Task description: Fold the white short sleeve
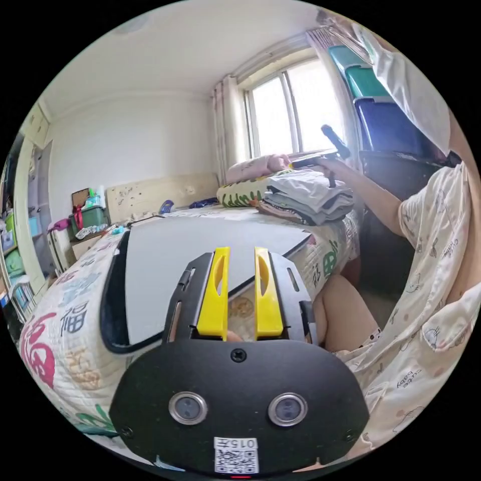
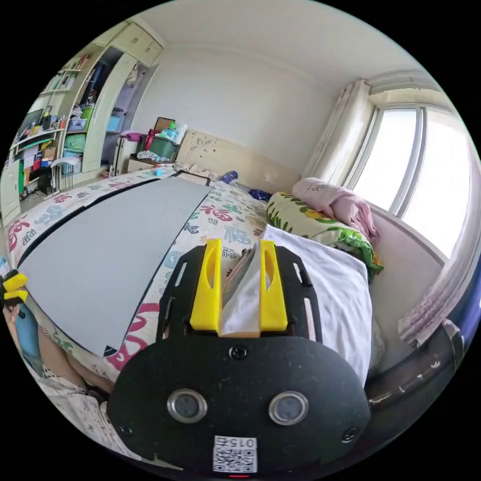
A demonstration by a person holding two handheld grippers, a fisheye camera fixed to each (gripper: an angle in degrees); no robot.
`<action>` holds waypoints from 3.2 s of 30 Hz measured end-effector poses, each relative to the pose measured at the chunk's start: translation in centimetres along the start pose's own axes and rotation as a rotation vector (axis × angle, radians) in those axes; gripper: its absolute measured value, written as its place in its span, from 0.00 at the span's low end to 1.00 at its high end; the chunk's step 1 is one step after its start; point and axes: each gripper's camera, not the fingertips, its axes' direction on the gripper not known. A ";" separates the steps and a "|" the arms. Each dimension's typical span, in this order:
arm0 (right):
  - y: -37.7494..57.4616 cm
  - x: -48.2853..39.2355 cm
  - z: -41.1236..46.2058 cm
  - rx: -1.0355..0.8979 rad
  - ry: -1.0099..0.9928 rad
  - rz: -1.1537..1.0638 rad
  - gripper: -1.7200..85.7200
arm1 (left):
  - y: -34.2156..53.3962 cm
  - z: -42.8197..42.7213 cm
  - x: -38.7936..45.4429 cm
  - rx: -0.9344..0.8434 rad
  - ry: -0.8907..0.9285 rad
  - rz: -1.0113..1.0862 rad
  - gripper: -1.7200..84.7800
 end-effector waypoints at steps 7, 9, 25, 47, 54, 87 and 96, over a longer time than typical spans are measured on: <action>-8.6 3.9 13.3 -0.386 0.125 -0.096 0.16 | -9.0 12.2 3.9 -0.042 0.054 0.060 0.12; -8.6 7.3 15.5 -0.492 0.158 -0.046 0.12 | -10.8 15.9 5.3 -0.050 0.046 0.064 0.12; 3.3 22.1 -24.2 0.301 -0.546 0.012 0.02 | -16.8 32.6 3.5 -0.015 0.237 -0.001 0.12; 30.6 22.5 -35.4 0.095 -0.927 0.031 0.07 | -2.1 46.1 15.2 0.031 0.575 -0.216 0.18; 32.2 23.6 -38.9 0.211 -0.909 0.109 0.15 | 2.0 44.6 20.9 0.008 0.572 -0.195 0.18; 30.8 35.0 -61.8 0.617 -0.246 0.425 0.03 | 25.0 -0.9 29.0 0.362 0.096 -0.265 0.02; 23.3 35.6 -62.5 0.793 -0.650 0.430 0.03 | 28.1 -36.4 25.7 0.629 -0.242 -0.146 0.01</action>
